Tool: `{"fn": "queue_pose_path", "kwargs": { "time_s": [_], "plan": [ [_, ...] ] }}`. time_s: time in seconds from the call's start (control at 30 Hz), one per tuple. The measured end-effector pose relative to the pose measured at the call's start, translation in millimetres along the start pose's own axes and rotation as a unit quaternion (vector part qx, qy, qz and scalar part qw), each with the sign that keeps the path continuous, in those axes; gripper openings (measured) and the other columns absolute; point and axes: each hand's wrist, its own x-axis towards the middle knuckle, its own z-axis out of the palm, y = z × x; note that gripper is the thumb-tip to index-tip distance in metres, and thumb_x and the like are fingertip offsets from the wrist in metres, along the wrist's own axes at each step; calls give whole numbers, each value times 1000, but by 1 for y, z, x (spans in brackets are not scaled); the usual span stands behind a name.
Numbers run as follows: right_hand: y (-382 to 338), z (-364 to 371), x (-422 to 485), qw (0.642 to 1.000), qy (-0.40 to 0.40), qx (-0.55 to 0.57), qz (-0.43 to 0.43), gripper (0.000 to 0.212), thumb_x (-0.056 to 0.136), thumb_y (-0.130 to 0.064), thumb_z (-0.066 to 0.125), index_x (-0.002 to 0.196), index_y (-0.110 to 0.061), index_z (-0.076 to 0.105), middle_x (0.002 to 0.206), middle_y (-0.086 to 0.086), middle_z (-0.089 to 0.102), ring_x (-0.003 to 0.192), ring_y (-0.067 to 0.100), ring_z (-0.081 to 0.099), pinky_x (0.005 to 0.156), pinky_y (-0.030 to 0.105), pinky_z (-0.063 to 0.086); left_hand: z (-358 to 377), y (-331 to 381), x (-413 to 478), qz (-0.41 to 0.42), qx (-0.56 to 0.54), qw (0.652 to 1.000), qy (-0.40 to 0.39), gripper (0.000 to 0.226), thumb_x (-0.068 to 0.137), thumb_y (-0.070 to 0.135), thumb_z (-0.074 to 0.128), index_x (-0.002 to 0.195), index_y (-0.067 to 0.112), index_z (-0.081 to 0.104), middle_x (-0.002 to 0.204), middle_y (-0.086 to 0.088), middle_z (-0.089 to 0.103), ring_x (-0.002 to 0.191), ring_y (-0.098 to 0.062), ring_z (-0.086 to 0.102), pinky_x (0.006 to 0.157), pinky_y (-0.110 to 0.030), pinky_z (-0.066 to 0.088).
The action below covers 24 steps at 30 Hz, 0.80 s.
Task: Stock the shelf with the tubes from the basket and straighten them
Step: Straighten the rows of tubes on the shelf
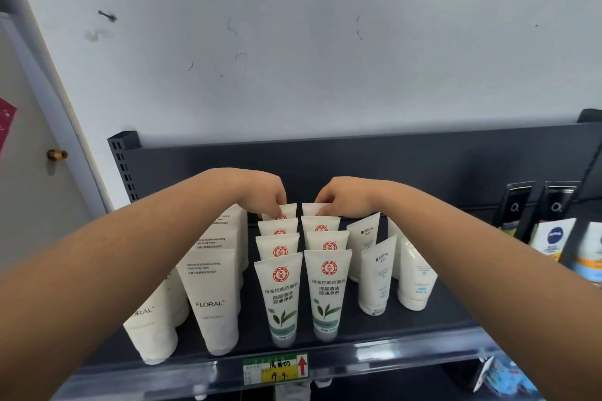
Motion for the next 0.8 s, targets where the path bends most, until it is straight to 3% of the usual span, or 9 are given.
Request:
{"fn": "queue_pose_path", "kwargs": {
  "time_s": [0.23, 0.37, 0.6, 0.8],
  "plan": [
    [5, -8, -13, 998, 58, 25, -5, 29, 98, -32, 52, 121, -22, 65, 122, -6, 64, 109, 12, 58, 98, 29, 42, -7, 3, 0, 21, 6, 998, 51, 34, 98, 31, 48, 127, 21, 61, 128, 7, 60, 113, -12, 56, 97, -27, 43],
    [14, -16, -29, 995, 88, 38, 13, 28, 98, -32, 53, 119, -23, 67, 121, -8, 65, 110, 11, 58, 100, 29, 42, -18, 12, -2, 42, -20, 991, 124, 36, 98, 36, 49, 127, 21, 62, 129, 6, 61, 116, -13, 56, 101, -31, 42],
    [42, -25, -69, 985, 153, 56, 57, 25, 95, -33, 56, 116, -28, 69, 119, -11, 66, 110, 9, 57, 99, 28, 40, -31, 57, -7, 116, -64, 974, 182, 38, 94, 39, 55, 126, 21, 63, 125, 7, 64, 112, -8, 59, 91, -20, 38],
    [76, -26, -112, 986, 147, 49, 68, 16, 92, -34, 59, 102, -30, 71, 80, -19, 69, 87, 2, 64, 80, 24, 45, -25, 117, -11, 128, -16, 984, 120, 39, 90, 44, 60, 123, 23, 65, 119, 12, 66, 106, -8, 60, 94, -27, 46]
  ]
}}
